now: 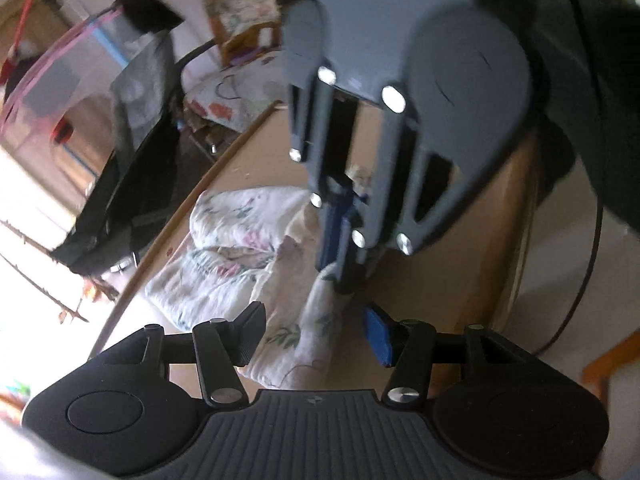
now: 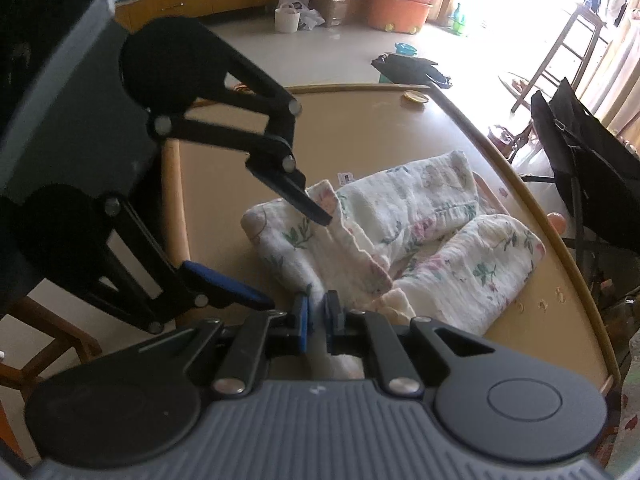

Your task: Fold clothes

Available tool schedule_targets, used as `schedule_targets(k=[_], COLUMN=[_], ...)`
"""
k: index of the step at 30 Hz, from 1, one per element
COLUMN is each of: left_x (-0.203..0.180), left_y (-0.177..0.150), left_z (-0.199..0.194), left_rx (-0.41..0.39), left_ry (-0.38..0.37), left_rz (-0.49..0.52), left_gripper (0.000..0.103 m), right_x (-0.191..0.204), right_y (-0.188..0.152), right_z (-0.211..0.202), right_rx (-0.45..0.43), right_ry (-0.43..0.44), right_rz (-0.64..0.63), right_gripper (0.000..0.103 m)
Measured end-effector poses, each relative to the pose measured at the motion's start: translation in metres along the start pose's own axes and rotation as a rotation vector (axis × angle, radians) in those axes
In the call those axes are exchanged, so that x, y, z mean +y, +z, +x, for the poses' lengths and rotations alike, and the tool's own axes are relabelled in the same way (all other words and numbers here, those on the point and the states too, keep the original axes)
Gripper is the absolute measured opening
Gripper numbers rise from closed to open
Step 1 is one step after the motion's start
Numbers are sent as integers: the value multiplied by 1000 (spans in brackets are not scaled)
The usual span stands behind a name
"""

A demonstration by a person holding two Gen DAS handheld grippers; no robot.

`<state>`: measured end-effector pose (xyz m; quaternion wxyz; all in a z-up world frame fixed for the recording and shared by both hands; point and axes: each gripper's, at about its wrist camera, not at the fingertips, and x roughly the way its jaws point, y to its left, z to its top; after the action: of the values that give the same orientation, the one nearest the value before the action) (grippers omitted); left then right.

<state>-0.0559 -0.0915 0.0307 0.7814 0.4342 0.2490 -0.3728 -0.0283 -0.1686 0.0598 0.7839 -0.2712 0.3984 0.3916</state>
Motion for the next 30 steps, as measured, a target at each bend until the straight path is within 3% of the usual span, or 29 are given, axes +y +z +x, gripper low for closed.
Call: schedule_targets(k=[4,9,14,17,22,24,26,30], left_x=[-13,-9,-11,-11,3,8,14,22], left_y=[1,7,7,5,4,2,2,-1], left_z=[1,-2,2,6,2,0,-1,-3], left_rx=[39,49,76,78,86,89,91,89], left_ry=[37,31,19,-5,-84,-116,-142,-183], left_rz=[166,165,190,143,-11,-61,-105,-192], left_gripper=[54,51,18,10,8,8,8,8], right_x=[-3,-6,-8,-7,1,10,19,38], right_y=[0,1,2,2,-2,-7,-13,-23], right_z=[-1,1,0,0,-4,-8,-12,-15], right_rx=[-5,-11,-16,-23,-29,-23,-22,-16], right_ry=[7,14,13,-3,-62,-125,-187,-247], right_rz=[-3,-6,-15,-30,-91,-141,-185,-237], right_gripper=[9,9,9,9,14,23,39,41])
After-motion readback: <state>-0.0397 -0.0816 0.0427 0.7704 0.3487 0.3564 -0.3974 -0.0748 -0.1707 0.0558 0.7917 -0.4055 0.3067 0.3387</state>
